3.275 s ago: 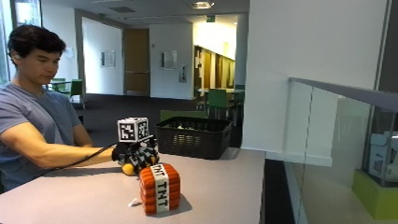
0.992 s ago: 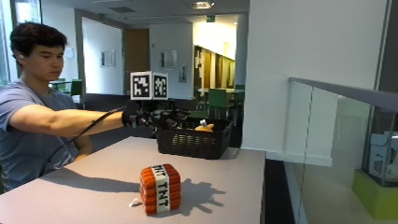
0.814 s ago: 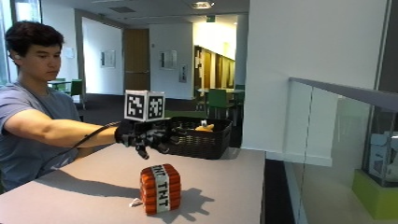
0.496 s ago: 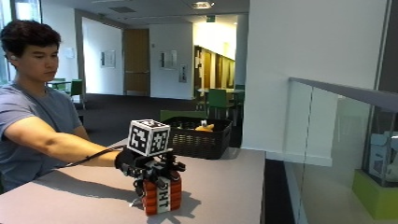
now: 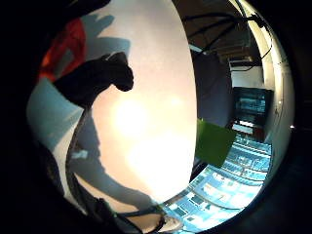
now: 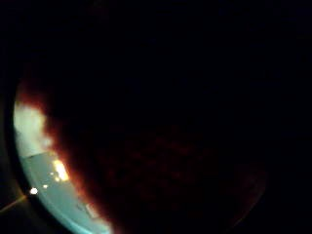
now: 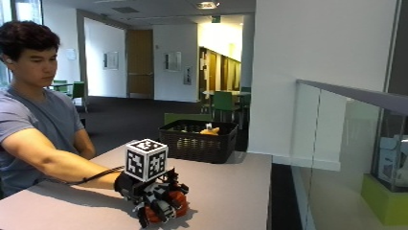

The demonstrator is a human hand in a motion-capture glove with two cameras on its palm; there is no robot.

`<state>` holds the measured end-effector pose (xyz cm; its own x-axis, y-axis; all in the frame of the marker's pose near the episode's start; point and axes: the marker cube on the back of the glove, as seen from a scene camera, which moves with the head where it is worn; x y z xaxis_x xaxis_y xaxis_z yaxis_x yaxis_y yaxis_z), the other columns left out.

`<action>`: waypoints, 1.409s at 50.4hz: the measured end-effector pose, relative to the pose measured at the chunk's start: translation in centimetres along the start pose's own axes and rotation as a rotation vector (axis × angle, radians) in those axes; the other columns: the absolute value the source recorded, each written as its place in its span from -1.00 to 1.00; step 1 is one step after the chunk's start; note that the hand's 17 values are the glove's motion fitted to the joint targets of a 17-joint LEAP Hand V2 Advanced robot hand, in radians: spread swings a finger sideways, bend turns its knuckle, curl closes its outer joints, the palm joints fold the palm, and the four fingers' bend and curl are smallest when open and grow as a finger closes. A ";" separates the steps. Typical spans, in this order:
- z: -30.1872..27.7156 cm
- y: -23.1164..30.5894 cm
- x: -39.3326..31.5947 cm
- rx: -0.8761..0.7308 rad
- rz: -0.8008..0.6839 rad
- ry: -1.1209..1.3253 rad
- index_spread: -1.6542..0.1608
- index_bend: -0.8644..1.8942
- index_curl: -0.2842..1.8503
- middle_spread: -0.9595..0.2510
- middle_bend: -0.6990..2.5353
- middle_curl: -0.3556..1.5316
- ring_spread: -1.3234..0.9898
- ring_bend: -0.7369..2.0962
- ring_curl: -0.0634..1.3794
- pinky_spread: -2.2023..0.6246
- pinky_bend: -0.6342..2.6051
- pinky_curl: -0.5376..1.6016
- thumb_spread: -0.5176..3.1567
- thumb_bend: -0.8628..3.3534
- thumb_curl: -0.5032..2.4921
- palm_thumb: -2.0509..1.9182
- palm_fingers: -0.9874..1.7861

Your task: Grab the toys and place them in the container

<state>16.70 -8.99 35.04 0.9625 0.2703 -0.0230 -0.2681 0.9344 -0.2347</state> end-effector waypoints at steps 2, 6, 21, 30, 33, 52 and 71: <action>0.3 -0.1 0.0 0.014 -0.003 0.001 0.47 -0.35 -0.69 0.63 -0.50 -0.38 0.17 -0.12 -0.46 0.55 0.31 -0.14 -0.24 -0.60 -0.48 0.03 -0.44; 0.4 -0.1 -0.3 0.019 -0.009 -0.004 0.46 -0.36 -0.70 0.60 -0.48 -0.37 0.16 -0.04 -0.42 0.53 0.30 -0.14 -0.21 -0.59 -0.47 0.05 -0.38; -0.4 -0.1 -2.4 0.025 -0.016 0.045 0.38 -0.28 -0.71 0.36 -0.31 -0.27 -0.06 0.32 -0.27 0.34 0.25 -0.18 0.00 -0.52 -0.44 0.21 0.08; -0.5 0.2 -2.7 0.050 -0.007 -0.013 0.38 -0.24 -0.67 0.12 -0.28 -0.22 -0.16 0.39 -0.22 0.29 0.20 -0.17 0.02 -0.46 -0.37 0.32 0.33; -0.7 0.4 -2.6 0.036 -0.003 -0.035 0.38 -0.24 -0.66 0.06 -0.28 -0.20 -0.18 0.39 -0.21 0.28 0.18 -0.17 0.01 -0.46 -0.36 0.34 0.35; -15.3 3.3 -8.4 0.212 -0.038 -0.034 0.40 -0.22 -0.58 -0.12 -0.32 -0.15 -0.23 0.29 -0.25 0.25 0.09 -0.15 -0.17 -0.49 -0.24 0.40 0.44; -26.6 10.8 -23.5 0.356 -0.253 -0.018 0.40 -0.24 -0.53 -0.19 -0.37 -0.09 -0.25 0.23 -0.26 0.24 0.04 -0.14 -0.28 -0.52 -0.16 0.41 0.48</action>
<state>-7.69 -11.43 7.14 0.9997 0.0238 0.0097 -0.0248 0.9926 0.1190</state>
